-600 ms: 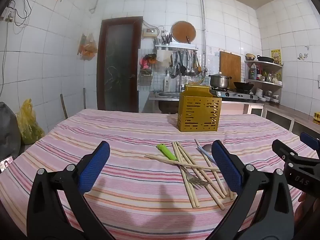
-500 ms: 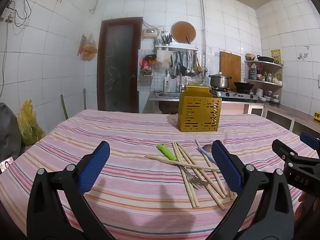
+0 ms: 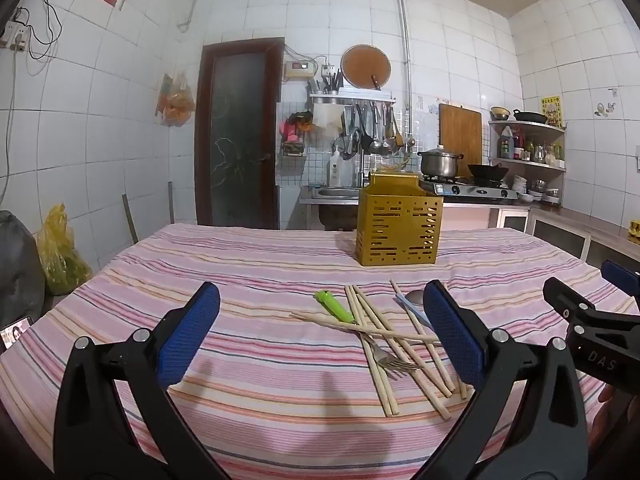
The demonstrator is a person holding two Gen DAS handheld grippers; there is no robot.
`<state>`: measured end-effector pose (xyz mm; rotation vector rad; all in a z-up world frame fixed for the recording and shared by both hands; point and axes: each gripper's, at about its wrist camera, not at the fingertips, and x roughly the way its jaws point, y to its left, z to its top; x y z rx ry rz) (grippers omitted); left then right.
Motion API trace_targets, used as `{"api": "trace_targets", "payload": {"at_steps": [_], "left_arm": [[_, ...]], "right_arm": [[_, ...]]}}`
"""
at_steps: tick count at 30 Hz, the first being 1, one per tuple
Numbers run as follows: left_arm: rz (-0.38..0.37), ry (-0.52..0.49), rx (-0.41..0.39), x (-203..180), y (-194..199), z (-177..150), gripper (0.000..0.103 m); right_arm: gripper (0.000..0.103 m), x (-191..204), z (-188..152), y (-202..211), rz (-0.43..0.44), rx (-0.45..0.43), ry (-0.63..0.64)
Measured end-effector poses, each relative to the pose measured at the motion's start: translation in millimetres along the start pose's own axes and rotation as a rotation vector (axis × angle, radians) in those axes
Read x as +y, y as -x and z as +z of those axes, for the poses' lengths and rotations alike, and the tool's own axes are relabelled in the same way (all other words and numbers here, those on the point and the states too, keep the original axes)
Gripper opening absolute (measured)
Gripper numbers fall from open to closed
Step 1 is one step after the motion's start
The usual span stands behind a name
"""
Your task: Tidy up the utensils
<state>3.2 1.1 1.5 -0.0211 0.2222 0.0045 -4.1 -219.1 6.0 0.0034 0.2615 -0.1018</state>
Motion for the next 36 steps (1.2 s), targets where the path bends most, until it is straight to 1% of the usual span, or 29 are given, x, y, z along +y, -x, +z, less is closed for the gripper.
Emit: {"api": "trace_targets", "payload": {"at_steps": [36], "left_arm": [[0.003,-0.006,-0.008,-4.8,4.1,2.8,0.098]], "right_arm": [[0.099,0.1,4.9,5.9,-0.011,-0.016,0.008]]}}
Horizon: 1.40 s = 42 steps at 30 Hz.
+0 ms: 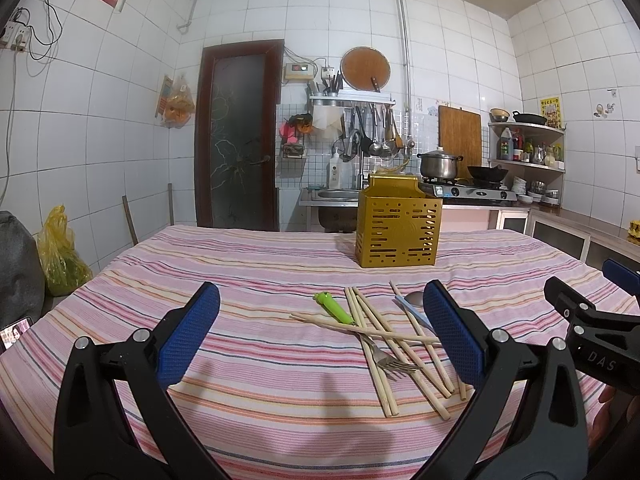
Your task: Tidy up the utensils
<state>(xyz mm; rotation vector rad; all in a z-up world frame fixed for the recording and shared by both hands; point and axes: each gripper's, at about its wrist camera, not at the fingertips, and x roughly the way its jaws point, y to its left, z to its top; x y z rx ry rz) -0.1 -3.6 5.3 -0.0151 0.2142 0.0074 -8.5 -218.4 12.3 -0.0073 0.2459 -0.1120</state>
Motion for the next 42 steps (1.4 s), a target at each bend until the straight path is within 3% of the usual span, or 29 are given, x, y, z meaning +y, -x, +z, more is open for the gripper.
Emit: {"api": "trace_targets", "payload": {"at_steps": [42], "left_arm": [[-0.001,-0.001,-0.007,0.0,5.5,3.2,0.098]], "right_arm": [[0.099,-8.2,3.8,6.1,-0.007,-0.009,-0.003]]}}
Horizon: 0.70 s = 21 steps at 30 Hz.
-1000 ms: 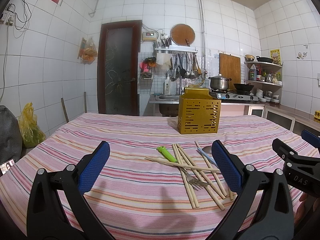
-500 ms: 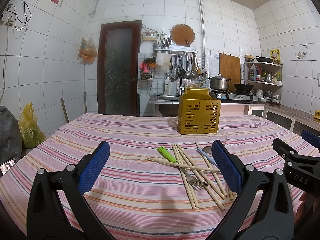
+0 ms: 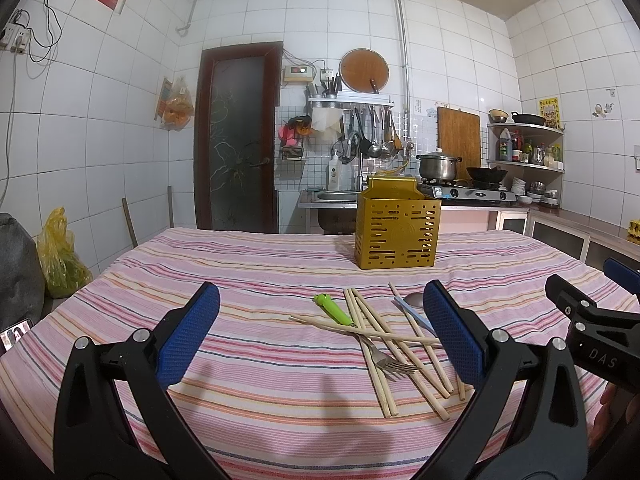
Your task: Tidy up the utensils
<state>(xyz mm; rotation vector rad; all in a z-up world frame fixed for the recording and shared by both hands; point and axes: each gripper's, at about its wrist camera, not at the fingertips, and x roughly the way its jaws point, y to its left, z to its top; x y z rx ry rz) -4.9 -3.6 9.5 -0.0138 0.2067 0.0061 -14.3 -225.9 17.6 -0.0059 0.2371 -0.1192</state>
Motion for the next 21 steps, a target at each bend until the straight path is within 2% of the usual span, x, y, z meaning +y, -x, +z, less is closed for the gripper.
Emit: {"api": "trace_targets", "payload": {"at_steps": [21], "left_arm": [[-0.001,-0.005,-0.001,-1.0,2.6,0.5,0.098]], "right_arm": [[0.099,1.4,-1.5,1.7,-0.015,-0.007,-0.016]]}}
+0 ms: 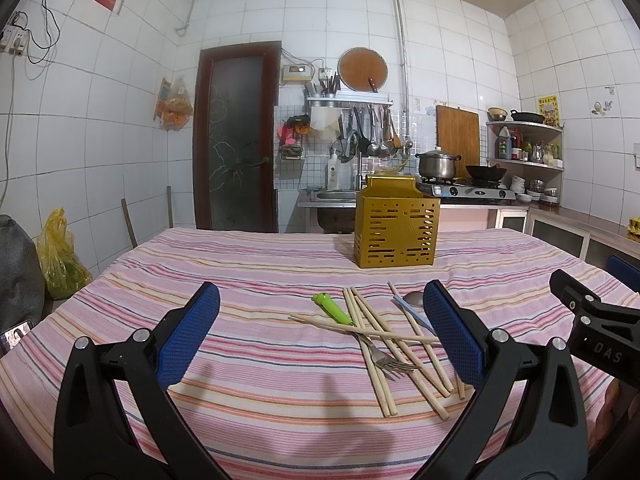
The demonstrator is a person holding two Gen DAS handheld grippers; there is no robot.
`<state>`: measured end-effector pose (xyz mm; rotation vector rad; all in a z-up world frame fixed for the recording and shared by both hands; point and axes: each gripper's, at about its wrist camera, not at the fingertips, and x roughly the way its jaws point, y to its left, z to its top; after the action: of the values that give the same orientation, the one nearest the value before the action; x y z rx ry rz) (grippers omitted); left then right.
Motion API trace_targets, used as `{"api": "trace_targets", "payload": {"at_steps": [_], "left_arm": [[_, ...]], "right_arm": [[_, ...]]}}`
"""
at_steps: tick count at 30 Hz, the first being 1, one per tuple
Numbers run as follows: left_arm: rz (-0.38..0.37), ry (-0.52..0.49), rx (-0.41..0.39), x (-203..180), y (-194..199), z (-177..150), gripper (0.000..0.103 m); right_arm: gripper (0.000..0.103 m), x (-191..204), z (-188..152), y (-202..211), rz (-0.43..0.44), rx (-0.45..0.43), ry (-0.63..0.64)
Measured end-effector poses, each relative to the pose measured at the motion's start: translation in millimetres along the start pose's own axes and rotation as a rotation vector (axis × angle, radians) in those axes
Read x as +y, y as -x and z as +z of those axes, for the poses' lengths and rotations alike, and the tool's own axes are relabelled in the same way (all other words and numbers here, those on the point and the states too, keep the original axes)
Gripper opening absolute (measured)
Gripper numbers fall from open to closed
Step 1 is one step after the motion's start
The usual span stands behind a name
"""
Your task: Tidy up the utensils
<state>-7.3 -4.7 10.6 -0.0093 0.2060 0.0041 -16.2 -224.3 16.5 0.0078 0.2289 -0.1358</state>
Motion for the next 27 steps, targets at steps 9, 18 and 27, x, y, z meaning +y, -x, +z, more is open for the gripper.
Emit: {"api": "trace_targets", "payload": {"at_steps": [9,18,27], "left_arm": [[-0.003,-0.008,0.005,0.2,-1.1,-1.8,0.098],[-0.013,0.002,0.085,4.5,-16.7,-1.0,0.098],[0.037,0.025,0.245,12.0,-58.3,8.6,0.098]], "right_arm": [[0.099,1.0,-1.8,-5.1,-0.023,0.028,-0.002],[0.099,6.3,-1.1,-16.8,-0.007,0.093,0.023],[0.098,13.4,11.5,-38.2,0.036,0.127,0.046]]}}
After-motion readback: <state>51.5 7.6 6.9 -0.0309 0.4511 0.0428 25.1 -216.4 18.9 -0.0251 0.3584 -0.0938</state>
